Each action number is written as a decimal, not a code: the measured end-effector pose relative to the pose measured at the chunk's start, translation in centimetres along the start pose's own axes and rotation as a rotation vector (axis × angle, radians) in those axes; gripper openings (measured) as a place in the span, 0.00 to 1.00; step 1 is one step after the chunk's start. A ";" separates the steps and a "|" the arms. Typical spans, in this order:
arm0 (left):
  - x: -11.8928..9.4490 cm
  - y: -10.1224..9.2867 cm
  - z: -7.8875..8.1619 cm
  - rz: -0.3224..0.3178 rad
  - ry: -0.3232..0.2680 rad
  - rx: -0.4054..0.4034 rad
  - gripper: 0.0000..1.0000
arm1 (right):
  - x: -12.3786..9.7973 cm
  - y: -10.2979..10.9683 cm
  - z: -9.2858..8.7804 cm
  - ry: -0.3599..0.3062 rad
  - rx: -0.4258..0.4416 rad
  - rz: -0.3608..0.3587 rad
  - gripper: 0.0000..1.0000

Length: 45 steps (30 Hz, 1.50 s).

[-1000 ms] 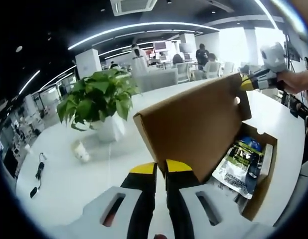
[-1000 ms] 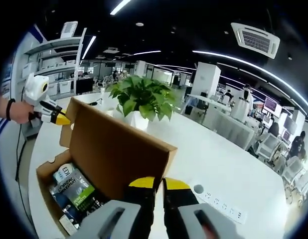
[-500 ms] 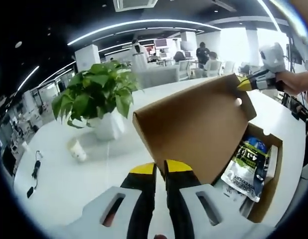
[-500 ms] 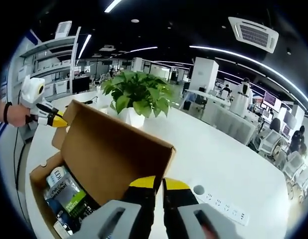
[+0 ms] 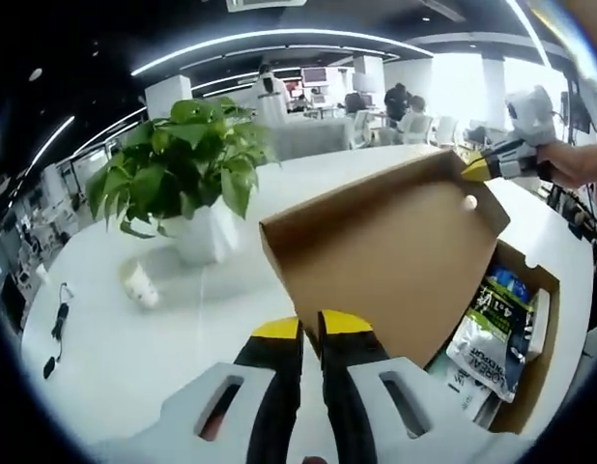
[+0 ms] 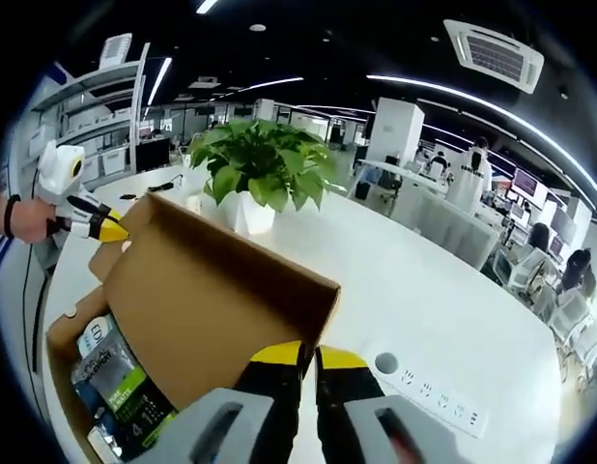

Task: Operate the shoe box by opening the lid, removing the specified soft item, and placing it in the target area until the item is outside and the box remains undamaged.

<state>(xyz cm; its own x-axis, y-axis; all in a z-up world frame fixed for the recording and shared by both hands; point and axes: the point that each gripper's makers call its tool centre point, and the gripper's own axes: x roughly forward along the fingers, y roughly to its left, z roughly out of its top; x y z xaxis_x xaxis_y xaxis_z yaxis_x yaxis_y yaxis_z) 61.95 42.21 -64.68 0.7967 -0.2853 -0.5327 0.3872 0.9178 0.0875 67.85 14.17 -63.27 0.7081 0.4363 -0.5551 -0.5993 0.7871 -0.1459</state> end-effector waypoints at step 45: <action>4.0 0.2 -3.8 -0.019 0.164 -0.052 0.07 | 6.0 -0.4 -4.6 0.188 0.038 0.028 0.00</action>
<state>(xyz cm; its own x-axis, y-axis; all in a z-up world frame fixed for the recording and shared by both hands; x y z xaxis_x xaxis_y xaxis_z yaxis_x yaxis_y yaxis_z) 63.41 42.35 -70.00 0.7011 -0.2579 -0.6648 0.3734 0.9270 0.0342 70.61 14.40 -70.33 0.6066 0.3721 -0.7026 -0.6009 0.7932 -0.0987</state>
